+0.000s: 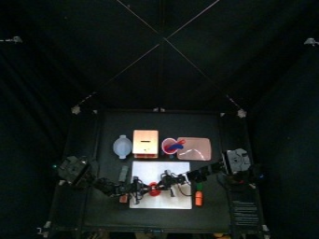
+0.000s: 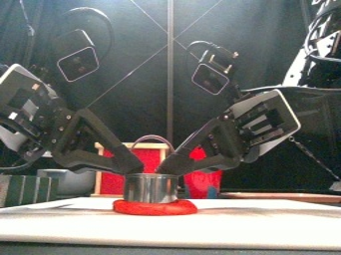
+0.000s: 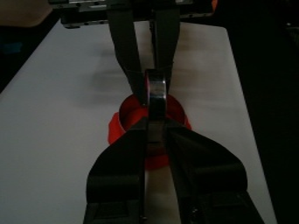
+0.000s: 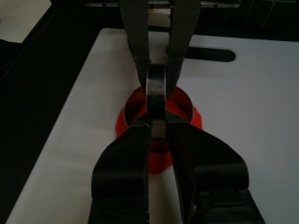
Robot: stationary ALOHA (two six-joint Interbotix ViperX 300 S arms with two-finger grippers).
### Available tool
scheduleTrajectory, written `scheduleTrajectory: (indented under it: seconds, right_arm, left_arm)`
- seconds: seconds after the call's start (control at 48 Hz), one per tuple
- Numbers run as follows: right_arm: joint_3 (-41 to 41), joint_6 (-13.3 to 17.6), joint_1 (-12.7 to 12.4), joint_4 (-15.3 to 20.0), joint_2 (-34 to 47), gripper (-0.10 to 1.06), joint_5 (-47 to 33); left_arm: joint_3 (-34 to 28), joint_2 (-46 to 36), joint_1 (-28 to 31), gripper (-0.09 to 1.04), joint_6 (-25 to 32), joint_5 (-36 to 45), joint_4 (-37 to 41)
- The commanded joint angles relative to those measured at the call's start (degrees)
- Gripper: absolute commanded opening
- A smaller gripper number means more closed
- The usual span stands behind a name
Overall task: Get the cutter from the drawer then cut the dough then place the extra dough in the bowl
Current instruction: Cut the dough
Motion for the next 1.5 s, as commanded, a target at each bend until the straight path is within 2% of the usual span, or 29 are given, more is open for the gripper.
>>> scheduleTrajectory:
  seconds: [0.021,0.354,0.688,0.958,1.146,1.375,1.5]
  right_arm:
    - [0.26,-0.18,-1.67,0.18,2.46,0.48,2.11]
    - [-1.05,0.00,-1.58,0.18,1.58,0.48,2.90]
    - [-3.25,0.00,-1.32,0.18,-1.49,0.49,8.17]
    - [-3.69,0.18,-1.23,0.53,-2.02,0.49,8.96]
    - [-3.87,0.18,-0.79,0.53,-3.43,0.55,10.90]
    - [-3.87,0.35,-0.26,0.88,-4.57,0.69,13.27]
    - [-4.04,0.35,-0.09,0.88,-5.01,0.72,13.54]
  left_arm:
    - [0.97,2.02,0.26,0.54,-1.49,3.87,-0.88]
    - [0.62,1.32,0.26,0.54,-1.23,3.87,-0.88]
    - [0.44,-1.67,1.41,0.58,-0.70,3.87,-0.53]
    - [0.26,-3.87,1.93,0.73,-0.70,3.87,0.62]
    - [0.09,-5.19,2.72,0.82,-0.62,3.87,0.79]
    - [0.09,-6.42,2.99,0.83,-0.62,3.87,1.32]
    - [0.09,-7.56,3.25,0.83,-0.53,3.43,1.32]
